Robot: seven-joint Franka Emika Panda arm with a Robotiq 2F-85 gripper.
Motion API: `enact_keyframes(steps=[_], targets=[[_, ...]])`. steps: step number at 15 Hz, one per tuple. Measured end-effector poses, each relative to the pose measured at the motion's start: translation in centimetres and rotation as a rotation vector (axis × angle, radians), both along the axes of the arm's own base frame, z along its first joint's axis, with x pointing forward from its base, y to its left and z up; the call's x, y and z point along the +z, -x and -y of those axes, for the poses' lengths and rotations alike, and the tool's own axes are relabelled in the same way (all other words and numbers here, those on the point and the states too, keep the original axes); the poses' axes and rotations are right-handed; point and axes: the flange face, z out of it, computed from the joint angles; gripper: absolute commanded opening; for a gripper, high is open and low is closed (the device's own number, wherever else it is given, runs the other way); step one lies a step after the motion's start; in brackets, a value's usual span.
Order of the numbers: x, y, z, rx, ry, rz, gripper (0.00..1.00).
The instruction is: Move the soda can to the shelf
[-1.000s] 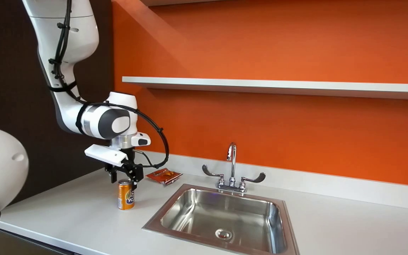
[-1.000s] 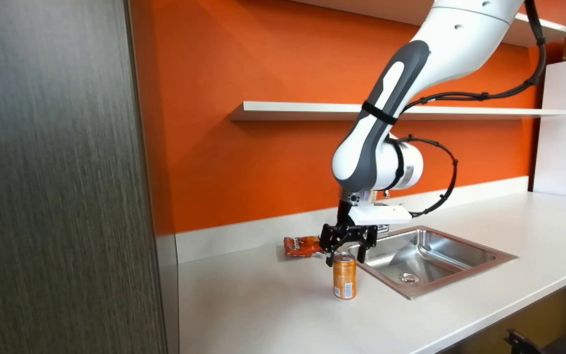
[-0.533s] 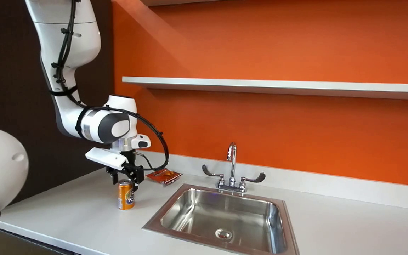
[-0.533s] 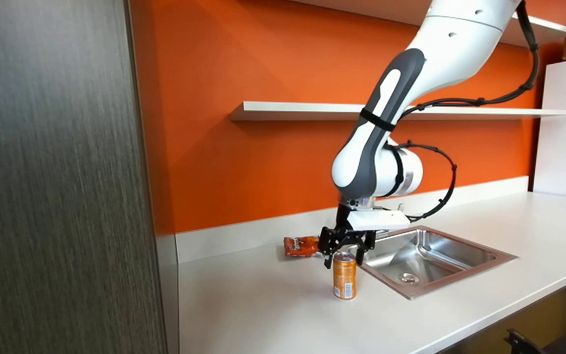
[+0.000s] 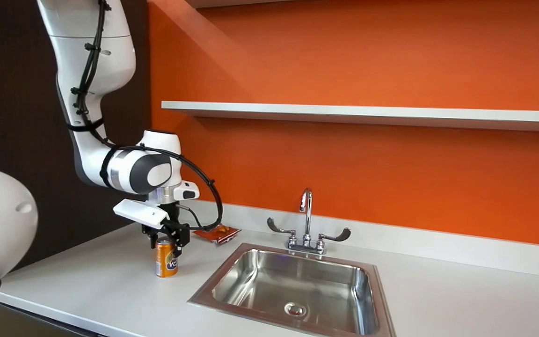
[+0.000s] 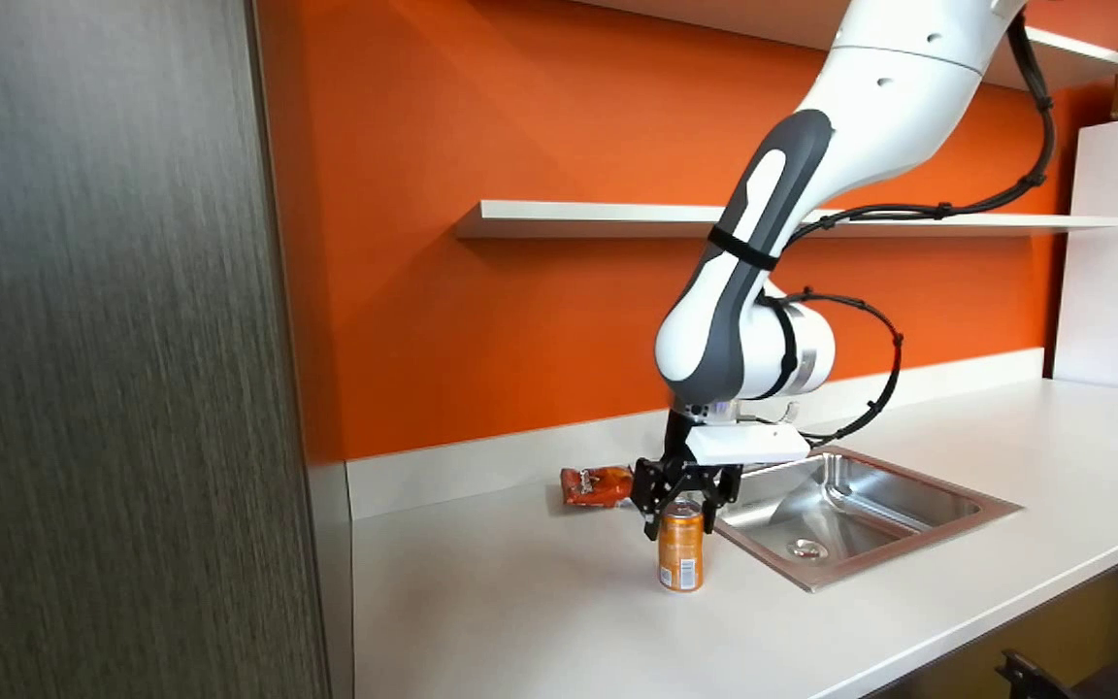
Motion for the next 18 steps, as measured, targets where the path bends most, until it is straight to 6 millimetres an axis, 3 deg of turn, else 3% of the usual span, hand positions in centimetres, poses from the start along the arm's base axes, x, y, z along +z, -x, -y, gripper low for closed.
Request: enact_keyframes(steps=[2,9,11,14,18], targets=[[-0.1,0.0,0.0,-0.001,0.0,0.0,0.4],[0.0,-0.2,0.2,-0.023,-0.002,0.006,0.39],[1.0,-0.7,0.3,-0.036,0.002,0.027,0.39],[4.3,-1.3,0.3,-0.045,0.009,0.092,0.39],[11.4,-1.1,-0.3,-0.051,0.032,0.179,0.39]])
